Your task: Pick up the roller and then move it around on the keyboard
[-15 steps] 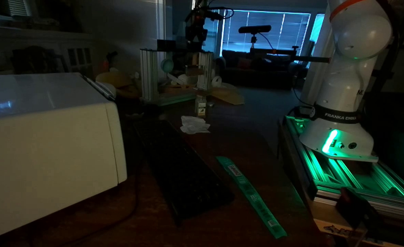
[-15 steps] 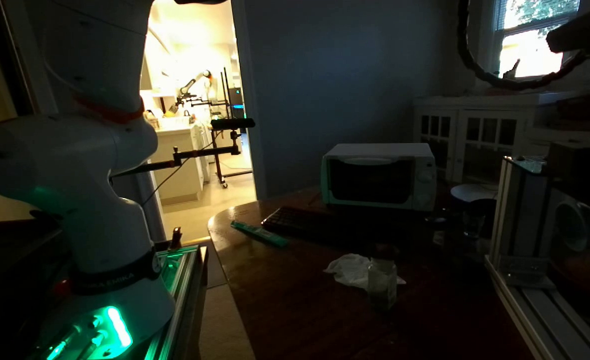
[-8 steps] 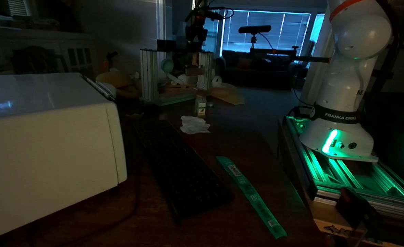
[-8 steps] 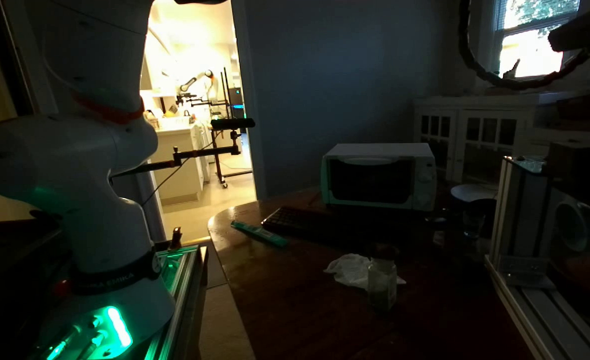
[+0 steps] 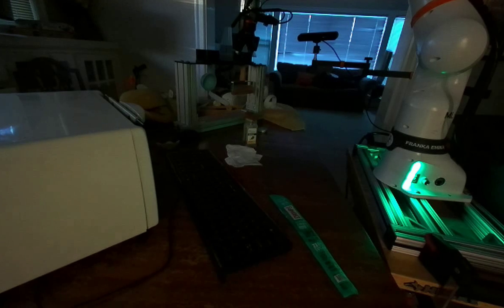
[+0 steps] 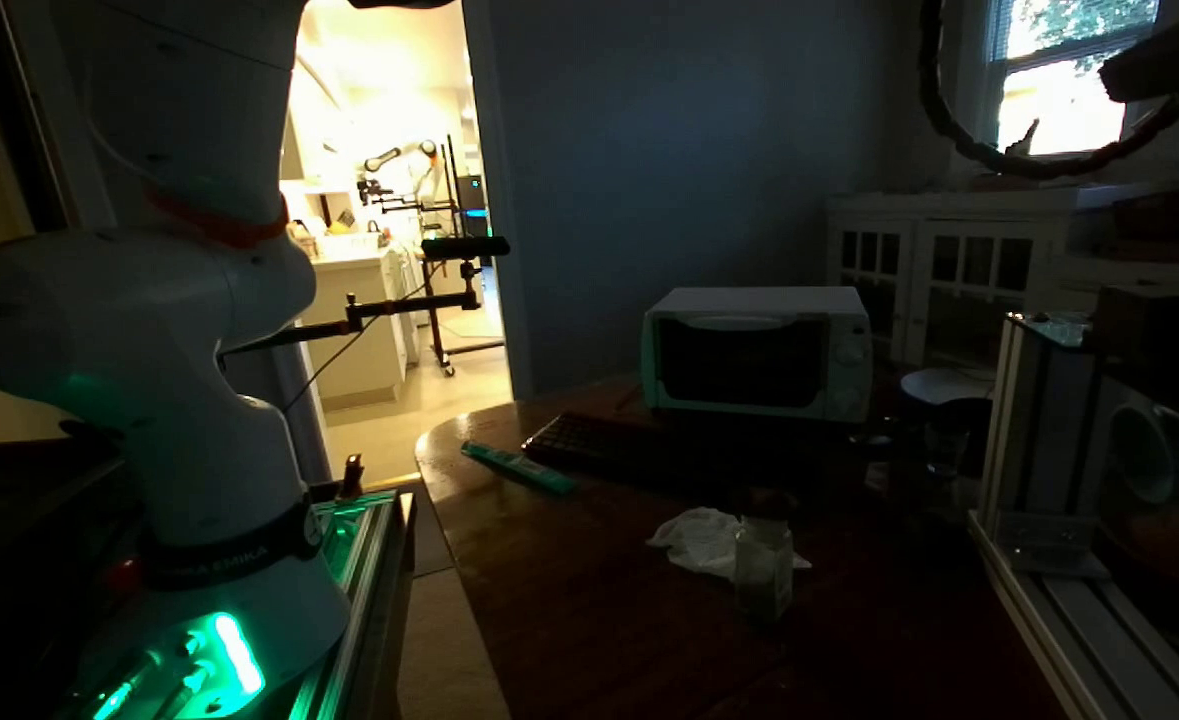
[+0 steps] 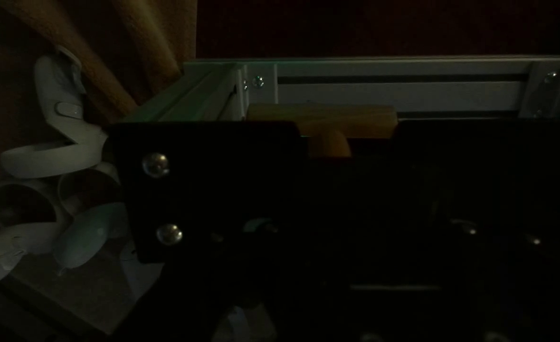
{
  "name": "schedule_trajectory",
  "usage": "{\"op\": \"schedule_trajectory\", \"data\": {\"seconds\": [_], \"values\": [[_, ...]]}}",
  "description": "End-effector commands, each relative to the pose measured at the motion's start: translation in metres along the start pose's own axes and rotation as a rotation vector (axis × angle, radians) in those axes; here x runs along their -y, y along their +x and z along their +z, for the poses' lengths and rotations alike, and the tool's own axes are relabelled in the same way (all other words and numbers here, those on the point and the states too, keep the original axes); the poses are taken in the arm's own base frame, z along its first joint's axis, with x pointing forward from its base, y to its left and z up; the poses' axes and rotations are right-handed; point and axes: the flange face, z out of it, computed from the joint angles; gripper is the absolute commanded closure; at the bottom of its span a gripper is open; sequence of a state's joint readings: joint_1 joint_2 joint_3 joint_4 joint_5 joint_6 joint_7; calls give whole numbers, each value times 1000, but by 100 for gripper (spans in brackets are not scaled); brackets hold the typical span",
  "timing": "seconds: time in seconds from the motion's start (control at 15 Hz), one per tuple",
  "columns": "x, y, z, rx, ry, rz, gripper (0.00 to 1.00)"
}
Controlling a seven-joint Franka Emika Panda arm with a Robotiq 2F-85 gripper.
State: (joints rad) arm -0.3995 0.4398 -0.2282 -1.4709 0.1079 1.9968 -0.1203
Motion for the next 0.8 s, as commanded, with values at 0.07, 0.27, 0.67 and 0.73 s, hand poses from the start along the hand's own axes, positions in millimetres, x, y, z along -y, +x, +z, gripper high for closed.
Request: {"op": "schedule_trajectory", "data": {"seconds": [0.07, 0.27, 0.67, 0.73], "values": [[-4, 2, 1, 15, 28, 4, 65], [-3, 2, 0, 16, 27, 3, 66], [-5, 2, -1, 18, 23, 11, 54], [-6, 2, -1, 17, 19, 17, 56]]}}
